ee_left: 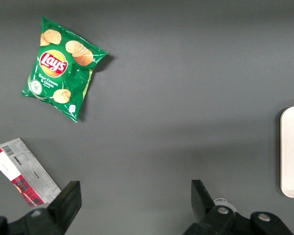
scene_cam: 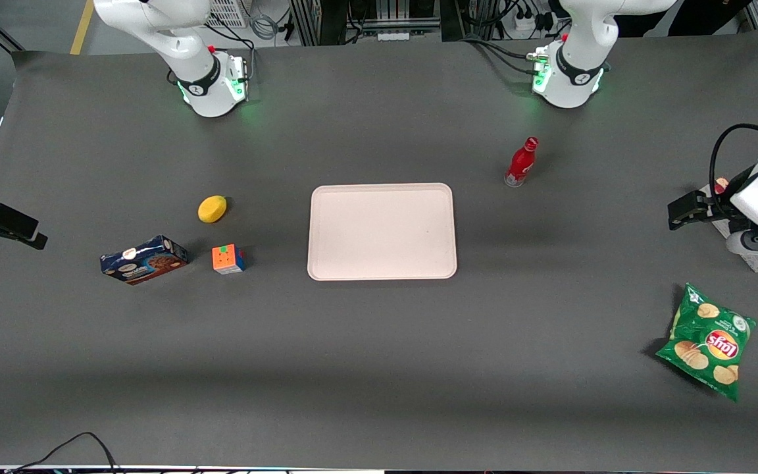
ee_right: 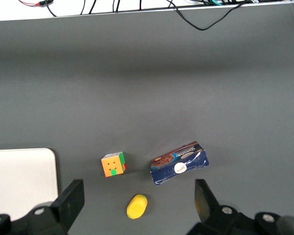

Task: Place red cookie box on tray
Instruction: 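Lower the open left gripper over the red-and-white cookie box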

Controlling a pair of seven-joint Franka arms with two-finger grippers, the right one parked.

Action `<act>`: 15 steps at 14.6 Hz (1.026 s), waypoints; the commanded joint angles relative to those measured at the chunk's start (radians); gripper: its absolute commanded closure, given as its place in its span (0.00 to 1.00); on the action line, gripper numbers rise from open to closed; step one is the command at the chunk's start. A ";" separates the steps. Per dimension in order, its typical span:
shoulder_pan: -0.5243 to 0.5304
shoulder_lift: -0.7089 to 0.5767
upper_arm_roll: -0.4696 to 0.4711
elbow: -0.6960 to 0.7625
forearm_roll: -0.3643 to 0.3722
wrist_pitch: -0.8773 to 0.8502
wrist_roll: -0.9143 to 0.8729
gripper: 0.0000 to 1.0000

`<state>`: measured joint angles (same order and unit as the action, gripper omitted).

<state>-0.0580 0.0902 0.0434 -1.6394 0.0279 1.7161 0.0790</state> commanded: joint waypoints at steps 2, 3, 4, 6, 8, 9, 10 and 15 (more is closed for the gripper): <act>0.007 0.013 -0.004 0.033 -0.002 -0.024 -0.001 0.00; 0.007 0.014 -0.004 0.035 -0.002 -0.024 0.001 0.00; 0.007 0.014 -0.004 0.035 -0.003 -0.024 0.001 0.00; 0.007 0.014 -0.005 0.036 -0.008 -0.024 -0.002 0.00; 0.009 0.014 -0.004 0.035 -0.017 -0.026 -0.002 0.00; 0.007 0.014 -0.007 0.036 -0.014 -0.027 -0.002 0.00; 0.007 0.014 -0.007 0.036 -0.013 -0.027 -0.007 0.00; 0.007 0.019 -0.005 0.035 -0.011 -0.029 0.002 0.00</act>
<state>-0.0569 0.0904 0.0431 -1.6378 0.0212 1.7149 0.0788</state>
